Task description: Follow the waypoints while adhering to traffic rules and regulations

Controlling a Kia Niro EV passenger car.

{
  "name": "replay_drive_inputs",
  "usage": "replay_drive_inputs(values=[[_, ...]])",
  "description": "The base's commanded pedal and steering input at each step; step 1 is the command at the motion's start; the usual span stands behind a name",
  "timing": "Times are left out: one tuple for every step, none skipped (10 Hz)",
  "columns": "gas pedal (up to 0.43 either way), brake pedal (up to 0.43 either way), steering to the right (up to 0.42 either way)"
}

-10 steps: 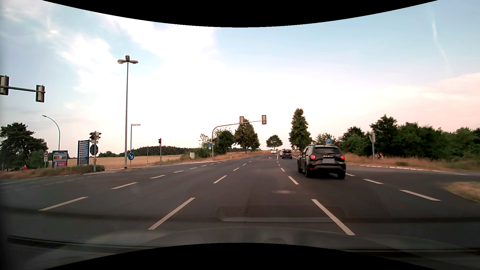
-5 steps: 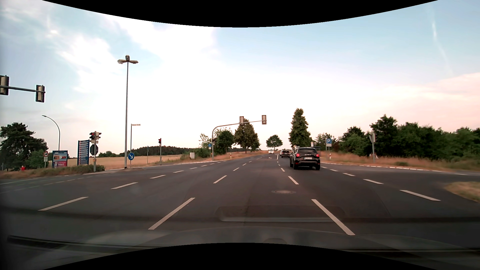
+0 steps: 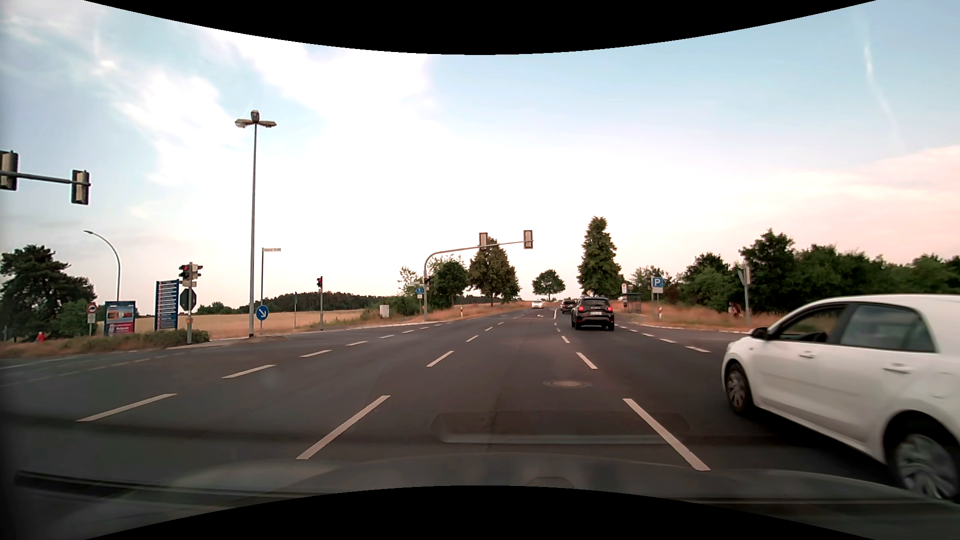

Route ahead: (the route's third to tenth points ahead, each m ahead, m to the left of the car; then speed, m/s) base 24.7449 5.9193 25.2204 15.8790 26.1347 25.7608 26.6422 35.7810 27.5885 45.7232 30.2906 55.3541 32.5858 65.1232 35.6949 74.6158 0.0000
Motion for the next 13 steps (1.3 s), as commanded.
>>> replay_drive_inputs(values=[[0.000, 0.366, -0.001], [0.000, 0.366, -0.002], [0.000, 0.366, -0.002], [0.000, 0.366, -0.002], [0.000, 0.366, -0.001], [0.000, 0.366, -0.001], [0.000, 0.323, -0.001], [0.000, 0.012, -0.001], [0.000, 0.000, -0.001], [0.000, 0.000, -0.001], [0.000, 0.000, -0.001], [0.000, 0.000, -0.001], [0.059, 0.000, -0.001]])
